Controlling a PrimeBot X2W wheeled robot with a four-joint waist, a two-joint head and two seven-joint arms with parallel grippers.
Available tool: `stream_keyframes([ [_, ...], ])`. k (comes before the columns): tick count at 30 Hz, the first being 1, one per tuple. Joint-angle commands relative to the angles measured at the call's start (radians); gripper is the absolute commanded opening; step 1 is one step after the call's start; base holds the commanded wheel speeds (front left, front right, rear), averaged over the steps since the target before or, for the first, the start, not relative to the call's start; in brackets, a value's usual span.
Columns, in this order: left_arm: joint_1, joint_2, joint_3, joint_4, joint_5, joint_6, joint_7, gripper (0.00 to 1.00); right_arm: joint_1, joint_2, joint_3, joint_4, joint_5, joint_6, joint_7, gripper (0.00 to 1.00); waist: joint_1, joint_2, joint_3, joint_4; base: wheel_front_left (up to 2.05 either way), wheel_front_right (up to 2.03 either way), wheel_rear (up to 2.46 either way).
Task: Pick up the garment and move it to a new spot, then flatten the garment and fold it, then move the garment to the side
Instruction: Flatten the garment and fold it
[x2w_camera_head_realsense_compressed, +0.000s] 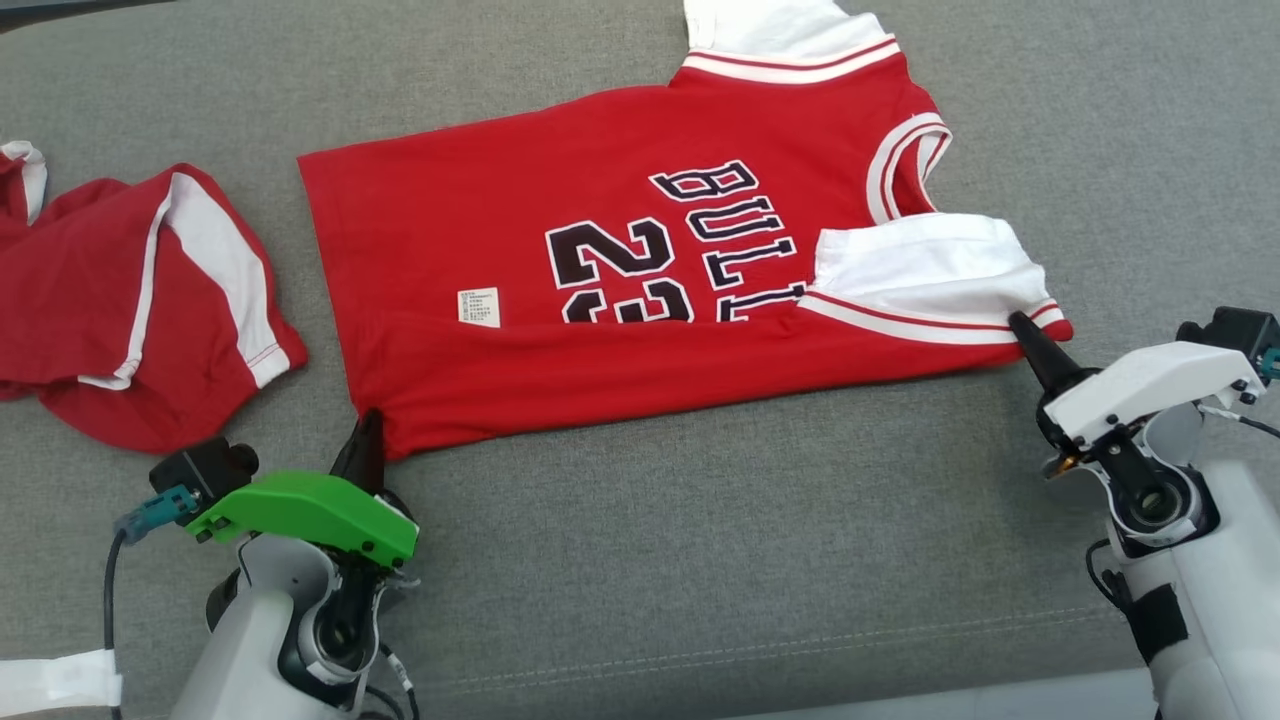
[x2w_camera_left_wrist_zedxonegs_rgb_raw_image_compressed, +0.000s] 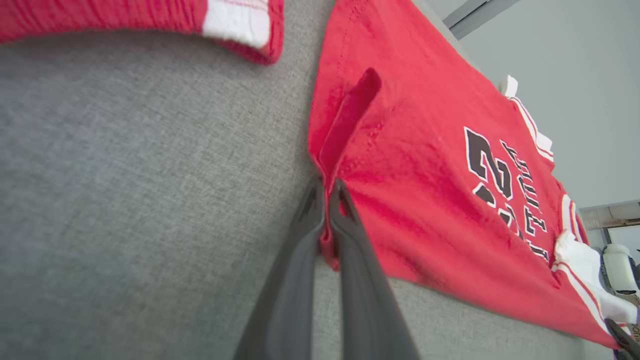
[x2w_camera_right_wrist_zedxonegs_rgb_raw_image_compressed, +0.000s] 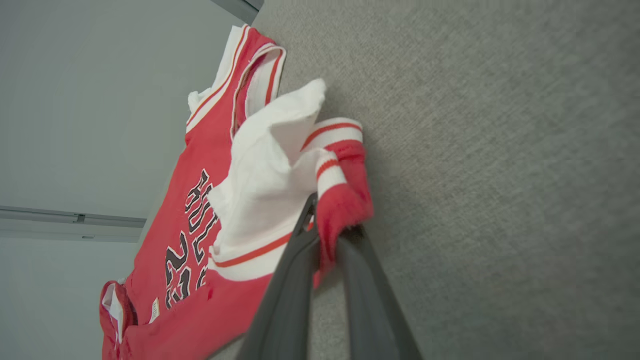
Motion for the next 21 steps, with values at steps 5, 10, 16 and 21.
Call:
stream_keyframes([
  [5,0.089,0.083,-0.014,-0.140,0.034,0.033,0.047,0.00,0.092,-0.042,-0.015,-0.096,0.026,-0.001,0.046,0.00,0.0000,0.0000,-0.018,-0.001,0.00,0.00,0.00],
  [10,0.199,0.134,-0.025,-0.300,0.038,0.076,0.096,0.00,0.214,-0.054,-0.034,-0.217,0.016,-0.001,0.085,0.00,0.0000,0.0000,-0.032,-0.007,0.00,0.00,0.00],
  [16,0.310,0.141,-0.032,-0.419,0.021,0.125,0.127,0.00,0.332,-0.018,-0.084,-0.298,-0.010,-0.001,0.119,0.00,0.0000,0.0000,-0.036,-0.016,0.00,0.00,0.00],
  [21,0.322,0.125,-0.047,-0.398,0.029,0.140,0.125,0.00,0.332,0.022,-0.109,-0.274,-0.053,-0.001,0.125,0.00,0.0000,0.0000,-0.039,-0.024,0.00,0.00,0.00],
])
